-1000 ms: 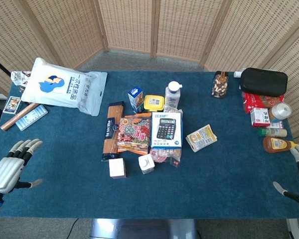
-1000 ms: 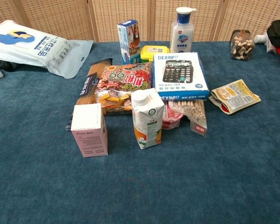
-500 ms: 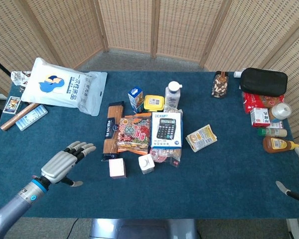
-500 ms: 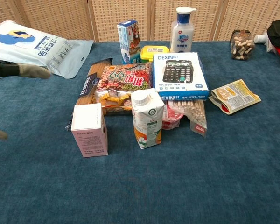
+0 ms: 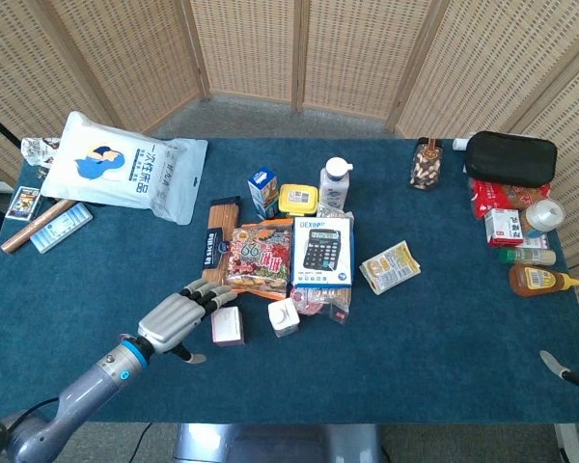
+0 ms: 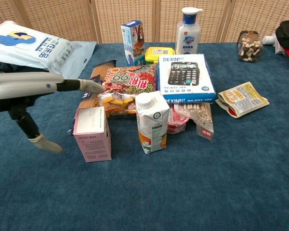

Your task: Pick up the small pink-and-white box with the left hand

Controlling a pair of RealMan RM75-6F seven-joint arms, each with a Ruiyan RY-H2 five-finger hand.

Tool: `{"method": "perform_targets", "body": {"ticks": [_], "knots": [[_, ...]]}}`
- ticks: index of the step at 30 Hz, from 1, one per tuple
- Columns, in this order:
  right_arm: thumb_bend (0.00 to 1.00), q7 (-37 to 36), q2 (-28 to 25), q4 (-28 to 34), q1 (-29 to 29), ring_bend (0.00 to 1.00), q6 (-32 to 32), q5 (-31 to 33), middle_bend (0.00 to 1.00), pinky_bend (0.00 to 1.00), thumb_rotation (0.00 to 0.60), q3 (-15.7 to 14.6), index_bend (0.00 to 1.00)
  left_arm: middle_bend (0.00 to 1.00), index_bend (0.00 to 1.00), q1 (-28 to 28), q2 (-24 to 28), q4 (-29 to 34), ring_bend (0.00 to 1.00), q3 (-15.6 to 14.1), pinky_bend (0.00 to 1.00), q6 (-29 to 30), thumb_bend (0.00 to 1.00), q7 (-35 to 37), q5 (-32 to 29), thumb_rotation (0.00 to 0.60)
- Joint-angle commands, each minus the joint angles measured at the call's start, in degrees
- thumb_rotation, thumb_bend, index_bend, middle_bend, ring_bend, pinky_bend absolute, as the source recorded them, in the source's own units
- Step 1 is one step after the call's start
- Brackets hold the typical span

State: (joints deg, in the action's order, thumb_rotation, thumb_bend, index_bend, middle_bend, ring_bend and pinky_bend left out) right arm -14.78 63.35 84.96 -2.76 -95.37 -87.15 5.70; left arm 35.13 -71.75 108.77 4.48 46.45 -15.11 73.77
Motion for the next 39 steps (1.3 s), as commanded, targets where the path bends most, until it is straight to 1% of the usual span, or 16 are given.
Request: {"method": "perform_targets", "body": {"ticks": [1,6,8,9,11,12,13,14,15,16,20,22,25,30,35,39], "knots": [[0.00,-0.7,-0.2,0.0,-0.1,0.00,0.1,0.2,0.00,0.01,0.600,0.1,0.00,0.00,0.00,1.9,-2.7,0.1,0.00,0.2,0.00,-0.2,0.00,-3.2,-3.7,0.600],[0.00,-1.7,-0.6,0.1,-0.2,0.00,0.0,0.4,0.00,0.01,0.600,0.2,0.00,0.00,0.00,3.1,-5.8,-1.2,0.00,0.0,0.00,0.8,0.00,-6.1,-7.5,0.600],[0.00,-2.0,-0.7,0.1,-0.3,0.00,0.0,0.5,0.00,0.01,0.600,0.3,0.00,0.00,0.00,3.4,-7.0,-2.1,0.00,-0.4,0.07,1.6,0.00,-7.7,-8.9,0.600],[0.00,-2.2,-0.7,0.1,-0.3,0.00,0.0,0.6,0.00,0.01,0.600,0.3,0.00,0.00,0.00,3.6,-7.6,-2.6,0.00,-0.4,0.14,2.0,0.00,-8.2,-9.5,0.600],[0.00,-2.6,-0.8,0.1,-0.3,0.00,0.1,0.6,0.00,0.01,0.600,0.3,0.00,0.03,0.06,3.6,-9.3,-3.9,0.07,-0.5,0.29,3.7,0.00,-9.7,-10.3,0.600],[0.00,-2.8,-0.8,0.1,-0.4,0.00,0.1,0.6,0.00,0.01,0.600,0.3,0.00,0.11,0.14,3.5,-10.2,-4.5,0.16,-0.5,0.41,4.9,0.01,-10.4,-10.3,0.600],[0.00,-2.9,-0.9,0.1,-0.4,0.00,0.1,0.7,0.00,0.01,0.600,0.4,0.00,0.23,0.26,3.3,-11.4,-5.3,0.29,-0.6,0.53,6.4,0.01,-11.3,-10.0,0.600],[0.00,-2.9,-0.9,0.0,-0.4,0.00,0.1,0.8,0.00,0.01,0.600,0.4,0.00,0.32,0.33,3.1,-12.1,-5.8,0.36,-0.8,0.60,7.3,0.01,-11.8,-9.9,0.600],[0.00,-3.0,-0.9,0.0,-0.4,0.00,0.1,0.8,0.00,0.01,0.600,0.4,0.00,0.43,0.43,3.0,-12.8,-6.2,0.46,-0.9,0.69,8.0,0.02,-12.2,-9.9,0.600],[0.00,-3.0,-0.9,0.0,-0.4,0.00,0.1,0.8,0.00,0.01,0.600,0.4,0.00,0.47,0.48,3.0,-13.7,-6.8,0.50,-1.0,0.73,8.9,0.02,-13.0,-9.8,0.600],[0.00,-3.2,-1.0,0.0,-0.5,0.00,0.0,0.6,0.00,0.01,0.600,0.4,0.00,0.60,0.62,2.8,-15.7,-8.1,0.62,-0.9,0.79,11.0,0.06,-14.2,-9.4,0.600],[0.00,-3.2,-1.0,0.0,-0.5,0.00,0.1,0.6,0.00,0.01,0.600,0.3,0.00,0.65,0.66,2.7,-16.0,-8.4,0.66,-0.9,0.81,12.0,0.09,-14.4,-8.8,0.600],[0.00,-3.2,-1.0,0.0,-0.4,0.00,0.3,0.7,0.00,0.01,0.600,0.3,0.00,0.67,0.68,2.2,-15.0,-6.9,0.67,-0.4,0.81,13.3,0.12,-13.3,-8.0,0.600],[0.00,-3.1,-0.9,0.0,-0.4,0.00,0.4,0.7,0.00,0.01,0.600,0.3,0.00,0.66,0.67,1.2,-9.3,-0.4,0.67,1.4,0.81,16.2,0.13,-10.9,-6.0,0.600],[0.00,-2.5,-0.9,0.3,-0.4,0.00,0.3,0.4,0.00,0.01,0.600,0.2,0.00,0.65,0.66,0.3,-0.7,8.5,0.67,4.7,0.81,18.3,0.12,-7.6,-5.2,0.600],[0.00,-1.8,-0.8,0.5,-0.3,0.00,0.5,0.2,0.00,0.01,0.600,0.1,0.00,0.65,0.66,0.2,5.9,14.4,0.67,8.0,0.81,19.4,0.12,-6.1,-6.4,0.600]]}}
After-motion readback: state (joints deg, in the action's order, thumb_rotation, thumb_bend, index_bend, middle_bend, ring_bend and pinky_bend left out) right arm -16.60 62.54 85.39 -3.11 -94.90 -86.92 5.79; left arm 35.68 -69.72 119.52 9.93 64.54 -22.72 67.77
